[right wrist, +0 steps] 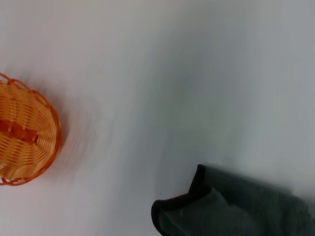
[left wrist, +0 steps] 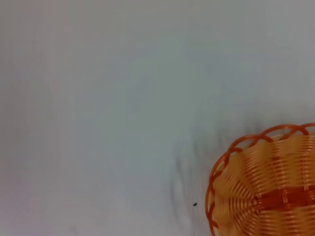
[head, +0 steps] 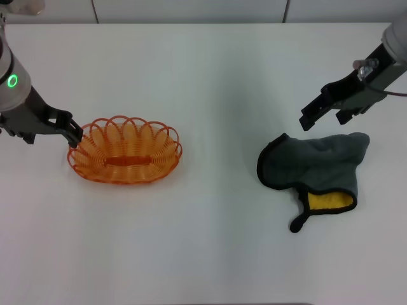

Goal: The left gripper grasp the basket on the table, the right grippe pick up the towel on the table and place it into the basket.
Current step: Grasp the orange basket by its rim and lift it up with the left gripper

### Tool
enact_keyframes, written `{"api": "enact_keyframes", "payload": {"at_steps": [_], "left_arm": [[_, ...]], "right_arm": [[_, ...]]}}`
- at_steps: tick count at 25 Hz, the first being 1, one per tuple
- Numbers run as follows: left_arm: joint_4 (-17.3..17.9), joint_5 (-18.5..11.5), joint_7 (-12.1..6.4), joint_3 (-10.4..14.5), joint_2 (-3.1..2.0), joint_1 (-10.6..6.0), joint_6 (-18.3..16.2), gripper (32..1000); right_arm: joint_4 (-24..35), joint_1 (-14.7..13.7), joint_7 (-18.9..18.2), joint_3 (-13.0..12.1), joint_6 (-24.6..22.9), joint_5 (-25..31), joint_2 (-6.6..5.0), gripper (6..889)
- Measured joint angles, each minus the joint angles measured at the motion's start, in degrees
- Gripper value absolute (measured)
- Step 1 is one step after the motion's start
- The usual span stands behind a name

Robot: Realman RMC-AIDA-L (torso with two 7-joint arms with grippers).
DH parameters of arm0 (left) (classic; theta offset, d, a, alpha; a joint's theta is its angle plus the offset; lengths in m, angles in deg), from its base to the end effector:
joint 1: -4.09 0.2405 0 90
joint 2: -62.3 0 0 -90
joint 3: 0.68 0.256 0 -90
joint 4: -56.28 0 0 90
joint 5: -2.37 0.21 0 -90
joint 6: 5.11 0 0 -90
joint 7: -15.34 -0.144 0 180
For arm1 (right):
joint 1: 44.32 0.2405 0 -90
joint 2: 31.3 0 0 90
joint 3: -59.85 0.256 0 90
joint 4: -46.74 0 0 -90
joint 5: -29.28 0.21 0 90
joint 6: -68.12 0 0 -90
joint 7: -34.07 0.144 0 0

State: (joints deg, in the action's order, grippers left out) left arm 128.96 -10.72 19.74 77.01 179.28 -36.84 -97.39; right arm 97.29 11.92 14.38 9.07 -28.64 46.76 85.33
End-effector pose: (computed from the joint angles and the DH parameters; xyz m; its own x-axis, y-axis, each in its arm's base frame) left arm -0.2010 0.3817 0.0368 0.2629 0.9618 0.0760 0.6682 -0.1247 -0.7335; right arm 0.1792 0.4040 0.0291 0.3079 -0.9454 0.1070 -0.8388 -0.3228 -0.4383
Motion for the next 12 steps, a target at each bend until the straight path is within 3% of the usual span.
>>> {"api": "enact_keyframes", "payload": {"at_steps": [12], "left_arm": [[0.0, 0.0, 0.00, 0.0, 0.00, 0.29, 0.3, 796]], "right_arm": [[3.1, -1.8, -0.1, 0.2, -0.7, -0.1, -0.07, 816]]}}
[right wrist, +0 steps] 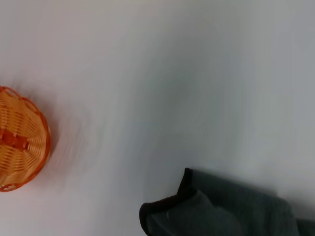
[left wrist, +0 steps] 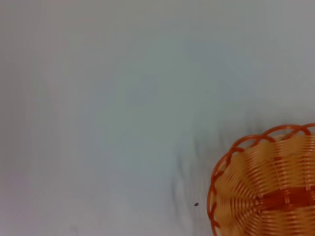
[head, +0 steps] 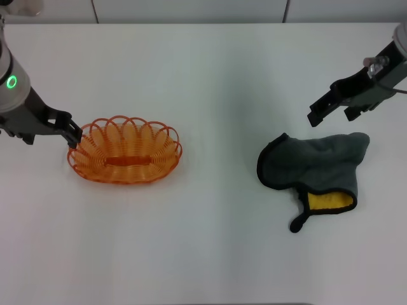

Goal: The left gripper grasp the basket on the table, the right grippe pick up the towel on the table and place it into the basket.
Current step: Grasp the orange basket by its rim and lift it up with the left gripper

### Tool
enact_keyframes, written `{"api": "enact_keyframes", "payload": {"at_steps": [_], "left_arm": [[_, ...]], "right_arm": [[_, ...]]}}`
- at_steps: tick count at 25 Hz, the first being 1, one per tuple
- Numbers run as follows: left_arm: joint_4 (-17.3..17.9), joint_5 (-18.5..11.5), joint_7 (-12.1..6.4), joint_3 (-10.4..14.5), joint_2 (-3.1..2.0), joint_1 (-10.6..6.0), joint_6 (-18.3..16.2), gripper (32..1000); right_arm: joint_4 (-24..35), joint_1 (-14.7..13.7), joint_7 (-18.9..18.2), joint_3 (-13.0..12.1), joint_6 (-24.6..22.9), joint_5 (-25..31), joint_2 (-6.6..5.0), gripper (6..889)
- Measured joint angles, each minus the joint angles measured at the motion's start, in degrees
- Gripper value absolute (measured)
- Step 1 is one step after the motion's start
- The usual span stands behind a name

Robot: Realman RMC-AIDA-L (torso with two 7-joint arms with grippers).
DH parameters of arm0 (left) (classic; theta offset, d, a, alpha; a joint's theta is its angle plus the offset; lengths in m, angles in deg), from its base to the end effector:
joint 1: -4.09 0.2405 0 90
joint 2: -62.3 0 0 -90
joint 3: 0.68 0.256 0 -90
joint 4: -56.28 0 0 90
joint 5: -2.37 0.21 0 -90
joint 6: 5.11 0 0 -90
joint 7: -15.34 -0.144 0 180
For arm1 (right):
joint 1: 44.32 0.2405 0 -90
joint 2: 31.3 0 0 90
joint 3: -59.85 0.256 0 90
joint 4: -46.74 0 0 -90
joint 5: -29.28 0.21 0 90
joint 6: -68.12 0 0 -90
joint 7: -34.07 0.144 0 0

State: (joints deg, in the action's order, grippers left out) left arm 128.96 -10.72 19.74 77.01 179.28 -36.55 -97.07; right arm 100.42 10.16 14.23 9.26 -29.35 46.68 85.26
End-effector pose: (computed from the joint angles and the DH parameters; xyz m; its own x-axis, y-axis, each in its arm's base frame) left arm -0.2027 0.3815 0.0368 0.2619 0.9618 0.0797 0.6691 -0.1214 -0.7332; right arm 0.1843 0.4024 0.0385 0.3096 -0.9475 0.0800 -0.8366 -0.3114 -0.4508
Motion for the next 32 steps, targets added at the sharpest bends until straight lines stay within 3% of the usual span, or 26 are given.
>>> {"api": "enact_keyframes", "payload": {"at_steps": [16, 25, 27, 32], "left_arm": [[-0.3, 0.0, 0.00, 0.0, 0.00, 0.05, 0.7, 795], [-9.7, -0.5, -0.76, -0.2, -0.09, -2.77, 6.7, 795], [-12.0, -0.5, -1.14, -0.9, -0.29, -3.44, 8.5, 796], [-17.3, -0.5, -3.72, -4.4, -0.11, -4.56, 12.3, 796]], "right_arm": [[0.1, 0.1, 0.0, -0.3, -0.2, 0.3, 0.07, 817], [0.0, 0.0, -0.4, -0.2, -0.2, 0.4, 0.07, 816], [-0.1, 0.0, -0.6, -0.1, -0.2, 0.4, 0.07, 816], [-0.4, -0.1, -0.8, 0.0, 0.1, 0.5, 0.07, 817]]}}
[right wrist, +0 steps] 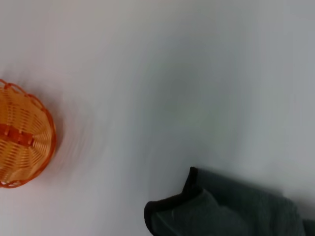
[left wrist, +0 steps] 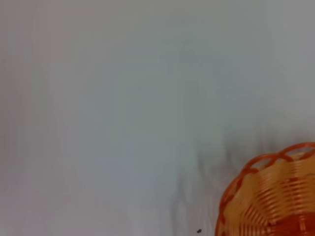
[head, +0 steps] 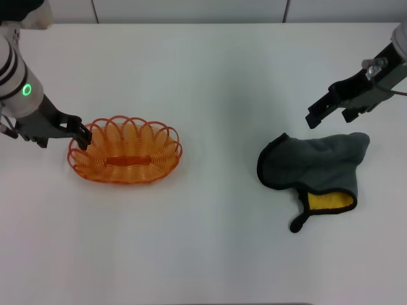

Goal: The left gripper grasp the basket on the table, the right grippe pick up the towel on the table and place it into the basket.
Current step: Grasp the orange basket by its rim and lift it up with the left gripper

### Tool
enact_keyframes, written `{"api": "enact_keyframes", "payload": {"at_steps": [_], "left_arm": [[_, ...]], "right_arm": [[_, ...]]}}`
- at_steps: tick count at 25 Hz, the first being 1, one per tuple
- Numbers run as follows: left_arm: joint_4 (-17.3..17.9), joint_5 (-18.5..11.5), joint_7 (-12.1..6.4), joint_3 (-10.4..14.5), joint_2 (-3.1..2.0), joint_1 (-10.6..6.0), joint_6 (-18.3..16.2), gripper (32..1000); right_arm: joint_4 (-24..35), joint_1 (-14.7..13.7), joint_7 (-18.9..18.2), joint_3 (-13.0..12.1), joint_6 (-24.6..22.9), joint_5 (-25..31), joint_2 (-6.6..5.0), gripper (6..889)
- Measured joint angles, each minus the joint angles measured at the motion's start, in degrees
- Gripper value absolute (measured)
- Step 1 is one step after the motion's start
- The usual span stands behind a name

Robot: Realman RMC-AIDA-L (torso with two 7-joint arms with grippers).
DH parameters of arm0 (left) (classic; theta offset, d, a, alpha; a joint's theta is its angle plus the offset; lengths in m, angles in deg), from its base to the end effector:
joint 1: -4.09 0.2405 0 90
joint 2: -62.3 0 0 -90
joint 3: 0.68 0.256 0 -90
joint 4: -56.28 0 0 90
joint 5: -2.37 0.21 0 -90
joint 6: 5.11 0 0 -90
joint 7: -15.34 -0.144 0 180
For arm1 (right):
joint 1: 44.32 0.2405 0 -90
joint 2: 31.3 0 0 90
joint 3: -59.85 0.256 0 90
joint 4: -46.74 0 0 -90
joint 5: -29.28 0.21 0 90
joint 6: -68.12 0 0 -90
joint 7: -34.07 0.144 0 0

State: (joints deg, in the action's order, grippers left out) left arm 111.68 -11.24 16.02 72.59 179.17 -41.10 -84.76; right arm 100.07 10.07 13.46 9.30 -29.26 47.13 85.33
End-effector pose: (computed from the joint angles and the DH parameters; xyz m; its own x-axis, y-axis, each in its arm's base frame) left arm -0.2313 0.4040 0.0143 0.2436 0.9657 0.0904 0.6982 -0.1099 -0.7074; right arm 0.1846 0.4016 0.0365 0.3179 -0.9441 0.0869 -0.8378 -0.3227 -0.4405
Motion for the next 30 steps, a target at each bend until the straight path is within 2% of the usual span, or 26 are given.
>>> {"api": "enact_keyframes", "payload": {"at_steps": [6, 10, 18, 23, 30], "left_arm": [[-7.9, -0.1, -1.11, -0.3, -0.28, -2.15, 5.4, 796], [-11.6, -0.1, -2.17, -0.9, -0.17, -3.17, 8.1, 788], [-15.3, -1.6, -3.64, -0.9, 0.18, -4.14, 11.2, 734], [-17.8, -2.3, -4.36, -0.8, 0.20, -4.92, 12.5, 700], [-18.3, -2.3, -4.46, -0.7, 0.28, -5.15, 13.2, 652]], "right_arm": [[-0.1, -0.2, -0.2, 0.0, 0.4, 0.0, 0.00, 817], [-0.2, -0.2, -0.4, 0.1, 0.5, 0.0, 0.00, 816], [-0.3, -0.2, -0.7, 0.4, 0.8, 0.1, 0.00, 816], [-0.6, -0.2, -0.8, 0.5, 1.3, 0.1, 0.00, 817], [-1.1, -0.2, -0.8, 0.6, 1.4, 0.1, 0.00, 817]]}}
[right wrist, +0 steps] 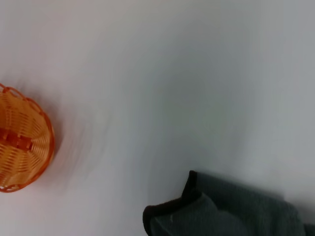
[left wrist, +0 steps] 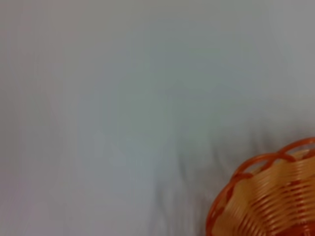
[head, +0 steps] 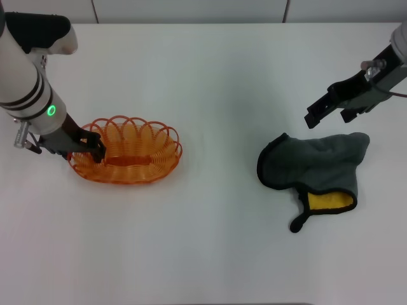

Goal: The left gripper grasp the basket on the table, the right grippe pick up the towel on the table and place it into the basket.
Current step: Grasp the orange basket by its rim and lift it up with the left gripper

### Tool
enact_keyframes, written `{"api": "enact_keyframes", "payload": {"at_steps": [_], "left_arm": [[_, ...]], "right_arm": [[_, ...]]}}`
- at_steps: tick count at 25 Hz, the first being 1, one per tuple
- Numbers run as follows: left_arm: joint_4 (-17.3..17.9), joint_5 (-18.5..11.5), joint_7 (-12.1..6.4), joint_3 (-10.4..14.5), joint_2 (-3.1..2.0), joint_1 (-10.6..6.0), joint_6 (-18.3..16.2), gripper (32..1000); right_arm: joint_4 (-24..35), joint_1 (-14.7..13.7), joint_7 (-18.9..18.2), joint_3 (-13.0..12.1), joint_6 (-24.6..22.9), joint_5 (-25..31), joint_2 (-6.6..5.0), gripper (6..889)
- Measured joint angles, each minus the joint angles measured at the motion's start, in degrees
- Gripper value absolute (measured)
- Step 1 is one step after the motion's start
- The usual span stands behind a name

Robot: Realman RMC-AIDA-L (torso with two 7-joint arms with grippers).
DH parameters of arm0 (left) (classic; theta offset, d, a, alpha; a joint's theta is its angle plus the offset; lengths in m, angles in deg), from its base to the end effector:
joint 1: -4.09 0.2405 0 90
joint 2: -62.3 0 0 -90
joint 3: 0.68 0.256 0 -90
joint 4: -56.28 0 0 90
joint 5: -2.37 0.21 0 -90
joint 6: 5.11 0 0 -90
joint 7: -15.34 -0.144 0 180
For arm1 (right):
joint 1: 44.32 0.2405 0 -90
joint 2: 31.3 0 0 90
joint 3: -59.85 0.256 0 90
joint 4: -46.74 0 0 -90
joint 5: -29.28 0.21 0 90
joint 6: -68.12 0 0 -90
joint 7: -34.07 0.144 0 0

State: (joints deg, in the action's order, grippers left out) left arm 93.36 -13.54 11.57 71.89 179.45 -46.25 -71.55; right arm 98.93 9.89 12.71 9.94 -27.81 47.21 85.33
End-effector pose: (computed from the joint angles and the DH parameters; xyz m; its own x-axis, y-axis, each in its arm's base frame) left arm -0.2528 0.4117 -0.0234 0.2640 0.9633 0.0490 0.7086 -0.1592 -0.6874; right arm 0.1889 0.4029 0.0344 0.3199 -0.9444 0.0759 -0.8415 -0.3200 -0.4352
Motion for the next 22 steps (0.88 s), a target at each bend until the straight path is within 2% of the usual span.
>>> {"api": "enact_keyframes", "payload": {"at_steps": [4, 9, 14, 22], "left_arm": [[0.0, 0.0, -0.01, 0.0, 0.05, 0.22, 0.5, 625], [-0.2, 0.0, -0.09, 0.5, 0.05, 0.44, 1.6, 405], [-1.3, 0.0, -0.18, 0.5, 0.01, 0.04, 1.8, 234], [-0.9, 0.0, -0.18, 0.5, 0.01, -0.03, 1.0, 213]], "right_arm": [[0.0, 0.0, 0.0, 0.0, 0.0, 0.0, 0.00, 816], [0.0, -0.1, 0.0, 0.0, 0.0, 1.3, 0.00, 816], [0.0, -0.2, 0.0, 0.0, 0.0, 1.4, -0.05, 817], [0.0, -0.2, 0.0, 0.0, 0.0, 1.4, -0.09, 813]]}}
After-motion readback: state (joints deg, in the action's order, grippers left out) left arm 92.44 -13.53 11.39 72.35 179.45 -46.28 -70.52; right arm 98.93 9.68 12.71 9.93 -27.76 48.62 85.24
